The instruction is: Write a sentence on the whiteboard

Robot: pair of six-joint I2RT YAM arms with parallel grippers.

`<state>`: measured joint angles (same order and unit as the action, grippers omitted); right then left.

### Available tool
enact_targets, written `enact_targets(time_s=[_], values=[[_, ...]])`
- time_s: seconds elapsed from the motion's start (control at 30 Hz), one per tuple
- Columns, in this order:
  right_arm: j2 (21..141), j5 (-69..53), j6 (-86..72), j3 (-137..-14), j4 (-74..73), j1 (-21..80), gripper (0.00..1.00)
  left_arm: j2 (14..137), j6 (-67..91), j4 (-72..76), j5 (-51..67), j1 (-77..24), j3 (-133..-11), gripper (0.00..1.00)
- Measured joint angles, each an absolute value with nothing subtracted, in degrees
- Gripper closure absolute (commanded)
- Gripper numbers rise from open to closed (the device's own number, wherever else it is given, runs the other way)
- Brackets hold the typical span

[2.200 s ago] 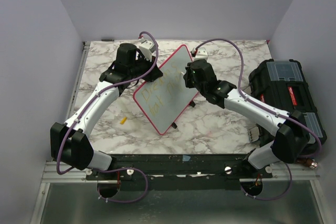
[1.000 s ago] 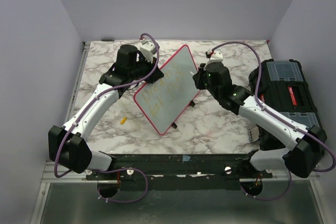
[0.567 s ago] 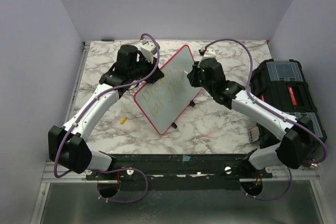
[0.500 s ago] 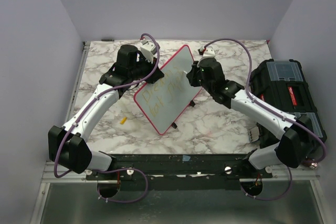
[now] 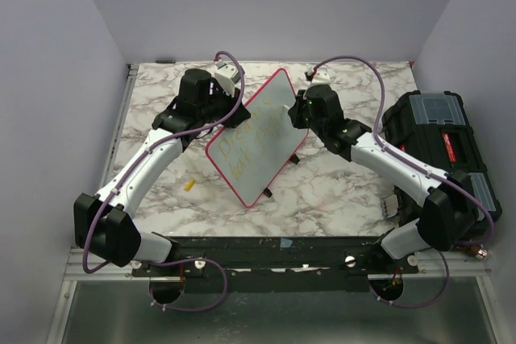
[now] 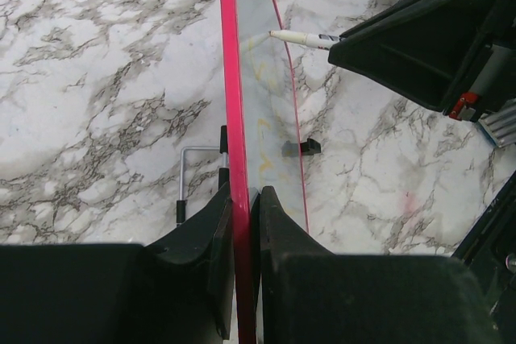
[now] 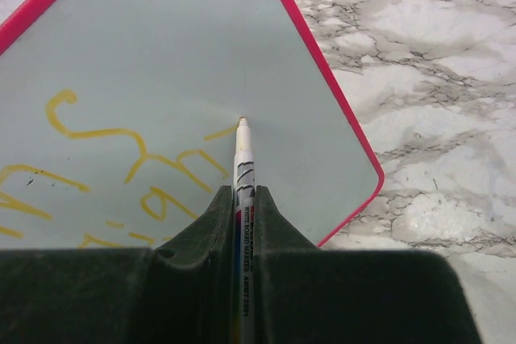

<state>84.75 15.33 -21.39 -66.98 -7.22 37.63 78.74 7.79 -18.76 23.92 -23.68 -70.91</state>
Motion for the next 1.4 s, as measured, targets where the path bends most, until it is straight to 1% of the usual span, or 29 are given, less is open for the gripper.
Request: enact_targets(time_s=[0.47, 0.87, 1.4], values=[[85.3, 15.4, -20.9, -68.0, -7.1, 36.8, 0.99, 78.7, 7.8, -18.8, 23.8, -23.7, -70.9, 1.0], [80.1, 15.8, -21.2, -68.1, -8.2, 36.7, 0.99, 78.7, 7.6, -18.6, 23.9, -23.8, -70.9, 1.0], [84.0, 13.6, -22.3, -69.2, -8.6, 36.7, 0.99, 78.7, 7.5, -18.6, 23.9, -23.8, -70.9, 1.0]])
